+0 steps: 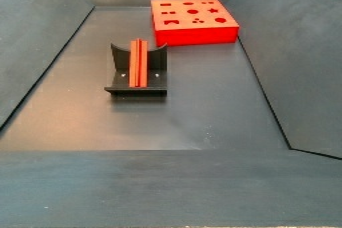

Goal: Pick up the star object. Move up. Place the star object on the fixture. Regrasp the star object. Move to above the board. Insert the star object.
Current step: Regrasp the star object.

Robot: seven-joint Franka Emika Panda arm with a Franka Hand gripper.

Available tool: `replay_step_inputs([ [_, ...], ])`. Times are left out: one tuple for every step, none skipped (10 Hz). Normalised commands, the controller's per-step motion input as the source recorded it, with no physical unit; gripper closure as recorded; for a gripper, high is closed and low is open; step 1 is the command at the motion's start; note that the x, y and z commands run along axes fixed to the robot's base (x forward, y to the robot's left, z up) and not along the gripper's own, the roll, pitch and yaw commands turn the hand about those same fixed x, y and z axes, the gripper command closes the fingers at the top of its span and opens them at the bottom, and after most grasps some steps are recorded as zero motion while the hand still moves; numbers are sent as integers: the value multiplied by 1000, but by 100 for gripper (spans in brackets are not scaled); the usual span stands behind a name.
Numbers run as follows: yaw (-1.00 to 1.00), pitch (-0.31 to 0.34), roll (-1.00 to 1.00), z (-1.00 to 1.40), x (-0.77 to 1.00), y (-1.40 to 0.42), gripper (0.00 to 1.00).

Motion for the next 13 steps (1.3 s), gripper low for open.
replay_step_inputs([
  [25,-6,178,-1000,41,67,0],
  [35,-17,106,-1000,49,58,0],
  [36,-23,75,-1000,57,57,0],
  [36,-25,61,-1000,64,55,0],
  [35,-31,60,-1000,77,47,0],
  [34,-31,63,-1000,83,43,0],
  [32,-30,62,-1000,94,38,0],
  [27,-30,60,-1000,106,31,0],
  [28,-32,63,-974,109,22,0],
  [26,-35,63,-830,98,15,0],
  [29,-39,59,-642,82,8,0],
  [27,-43,56,-508,72,3,0],
  [24,-51,57,-326,67,4,0],
])
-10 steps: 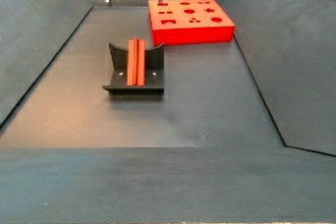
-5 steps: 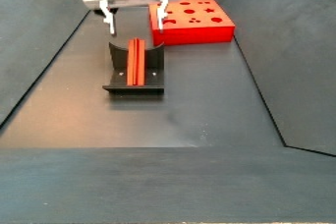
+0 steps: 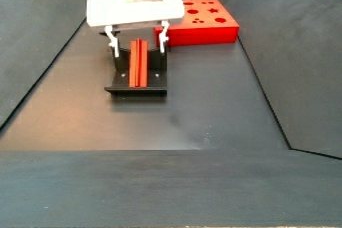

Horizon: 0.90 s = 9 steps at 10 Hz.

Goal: Pick up the star object. Move up. Place the star object on the fixture. Regrasp the star object. Move to above the board. Insert the star object.
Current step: Regrasp the star object, then move to above the board.

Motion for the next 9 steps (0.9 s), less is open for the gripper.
replay_step_inputs([
  [21,-48,58,-193,59,3,0],
  [17,-41,50,-168,27,-2,0],
  [16,-41,50,-168,26,-2,0],
  [16,-41,50,-168,26,-2,0],
  [16,-41,50,-168,26,-2,0],
  [0,0,0,0,0,0,100],
  [160,262,-180,1000,-214,127,100],
  [164,248,-197,1000,-213,124,100],
  [187,171,-191,1000,-207,120,100],
])
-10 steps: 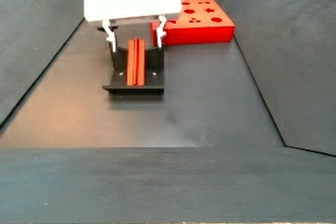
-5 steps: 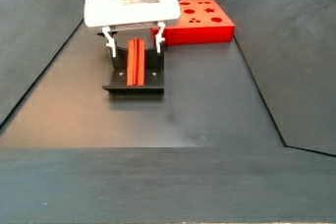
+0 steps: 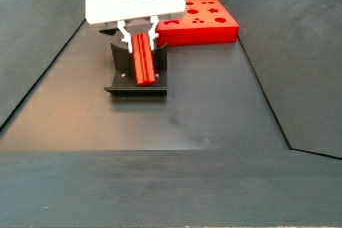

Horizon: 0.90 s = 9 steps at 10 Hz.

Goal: Pick up the star object. Move up. Place the star object on the fixture. Regrasp the star object. Move to above the board. Insert the star object.
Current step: Move to above the board.

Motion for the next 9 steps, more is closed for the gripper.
replay_step_inputs([
  [211,68,-142,1000,-200,113,100],
  [201,-14,-88,1000,-192,105,100],
  [180,-43,-68,1000,-188,102,100],
  [128,-90,-50,1000,-181,97,100],
  [86,-111,-38,1000,-177,93,100],
  [30,-121,-31,1000,-171,86,100],
  [-14,-105,-38,1000,-166,81,100],
  [-43,-86,-46,1000,-162,79,100],
  [-60,-66,-55,1000,-157,75,100],
])
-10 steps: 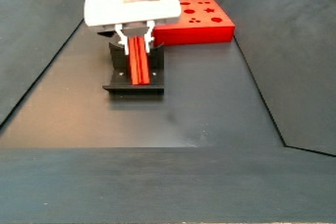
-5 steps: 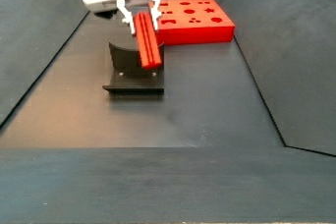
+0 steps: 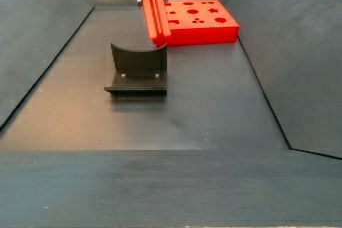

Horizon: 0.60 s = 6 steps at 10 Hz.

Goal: Pick up the star object. Move up. Place the star object on the fixture. Regrasp the star object. Move to above the board. Insert the star object.
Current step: Move to above the board.

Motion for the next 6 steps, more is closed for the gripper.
replay_step_inputs([
  [-69,-43,-62,1000,-153,71,100],
  [-70,-9,-71,1000,-149,67,100],
  [-67,13,-72,1000,-146,63,100],
  [-59,35,-75,1000,-138,56,100],
  [-41,63,-77,946,-120,44,100],
  [-21,77,-76,709,-79,27,100],
])
